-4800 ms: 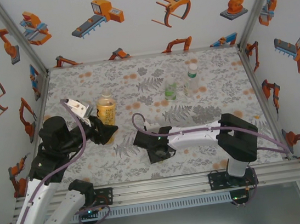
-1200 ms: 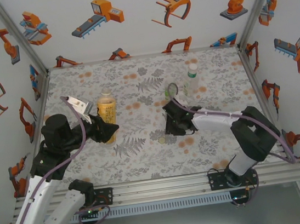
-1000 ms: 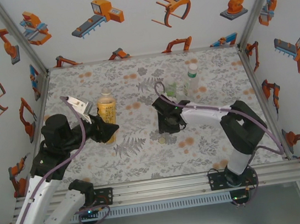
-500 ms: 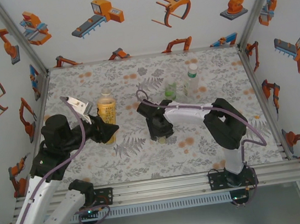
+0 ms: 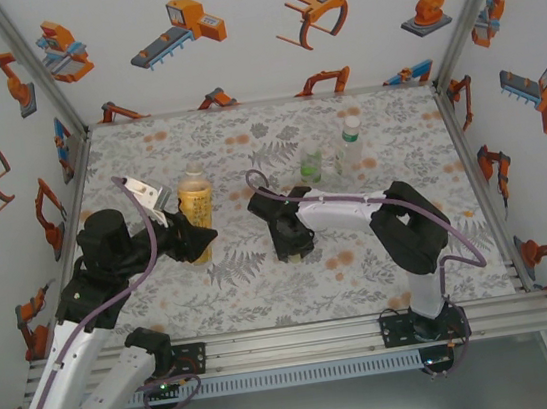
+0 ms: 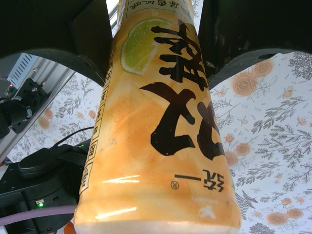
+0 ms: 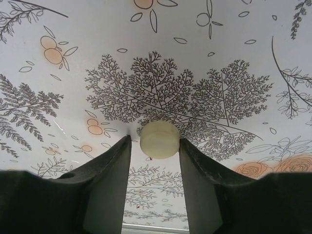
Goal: Screw on the bottle caps
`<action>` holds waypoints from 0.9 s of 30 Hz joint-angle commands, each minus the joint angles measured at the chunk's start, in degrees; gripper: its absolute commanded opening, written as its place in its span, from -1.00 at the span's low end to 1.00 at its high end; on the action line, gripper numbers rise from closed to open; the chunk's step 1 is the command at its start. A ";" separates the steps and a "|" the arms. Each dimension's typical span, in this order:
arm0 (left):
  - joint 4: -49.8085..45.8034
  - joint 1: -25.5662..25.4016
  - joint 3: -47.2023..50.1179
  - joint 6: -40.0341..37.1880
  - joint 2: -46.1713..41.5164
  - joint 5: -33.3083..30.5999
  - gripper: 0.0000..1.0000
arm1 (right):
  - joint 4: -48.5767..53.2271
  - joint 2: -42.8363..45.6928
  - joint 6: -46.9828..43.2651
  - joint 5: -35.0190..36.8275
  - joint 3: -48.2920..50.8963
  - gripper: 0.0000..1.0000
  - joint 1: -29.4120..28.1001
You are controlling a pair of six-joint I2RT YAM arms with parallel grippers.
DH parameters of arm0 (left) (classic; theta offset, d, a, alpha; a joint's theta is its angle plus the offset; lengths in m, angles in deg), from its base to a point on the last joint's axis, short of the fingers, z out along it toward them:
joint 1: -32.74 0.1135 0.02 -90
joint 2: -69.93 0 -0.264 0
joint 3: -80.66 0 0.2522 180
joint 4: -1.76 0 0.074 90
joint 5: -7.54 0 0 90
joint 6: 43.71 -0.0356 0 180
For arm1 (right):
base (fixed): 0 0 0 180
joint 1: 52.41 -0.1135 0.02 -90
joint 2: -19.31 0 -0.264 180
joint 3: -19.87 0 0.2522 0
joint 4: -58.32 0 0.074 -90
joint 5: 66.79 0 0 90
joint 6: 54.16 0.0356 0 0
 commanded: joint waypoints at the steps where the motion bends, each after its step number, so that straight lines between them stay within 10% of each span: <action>1: 0.21 0.18 0.09 0.69 -0.54 1.02 -0.95 | 0.20 0.72 1.44 0.72 1.00 -0.16 -0.16; 27: -0.05 0.13 -0.70 0.43 0.37 1.17 -0.94 | -4.68 1.99 1.05 2.66 3.92 -0.19 -0.16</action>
